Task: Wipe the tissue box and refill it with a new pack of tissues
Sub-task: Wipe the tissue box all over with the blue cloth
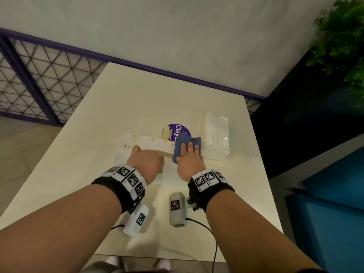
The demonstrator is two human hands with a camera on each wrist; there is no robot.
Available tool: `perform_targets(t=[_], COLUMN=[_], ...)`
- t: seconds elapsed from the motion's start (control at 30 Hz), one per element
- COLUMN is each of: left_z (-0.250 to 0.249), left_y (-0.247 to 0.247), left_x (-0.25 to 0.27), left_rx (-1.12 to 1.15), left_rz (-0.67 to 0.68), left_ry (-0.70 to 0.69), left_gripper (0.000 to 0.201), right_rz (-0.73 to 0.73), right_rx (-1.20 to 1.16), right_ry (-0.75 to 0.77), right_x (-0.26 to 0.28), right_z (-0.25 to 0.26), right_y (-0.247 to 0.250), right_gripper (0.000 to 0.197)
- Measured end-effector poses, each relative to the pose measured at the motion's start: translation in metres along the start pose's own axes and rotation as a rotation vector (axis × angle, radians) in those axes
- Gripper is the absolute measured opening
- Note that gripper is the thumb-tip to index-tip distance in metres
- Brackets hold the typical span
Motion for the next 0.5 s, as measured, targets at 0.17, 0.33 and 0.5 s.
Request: perform_targets(t=[0.17, 0.33, 0.5], left_z=[-0.003, -0.003, 0.001], left_y=[0.003, 0.004, 0.003], left_x=[-0.006, -0.008, -0.011], left_rx=[-0.036, -0.028, -0.062], left_rz=[0.038, 0.030, 0.033], left_ry=[-0.006, 0.002, -0.035], left_gripper=[0.041, 0.041, 0.039], right_rz=[0.047, 0.000, 0.035], right_rx=[0.007, 0.003, 0.006], right_ry=[0.022, -0.049, -0.051], right_x=[0.024, -0.018, 0.019], right_z=[-0.004, -0.002, 0.010], right_y=[-0.025, 0.009, -0.007], right_gripper=[0.062, 0.065, 0.067])
Point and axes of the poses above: each hand's wrist, its own x-axis away from the middle knuckle, its own y-axis out of the back of the hand, z = x × y, the point moved 1 cm from there along -x, towards the middle knuckle, and after that the axes turned 6 degrees about -x, right-handed, at the moved point
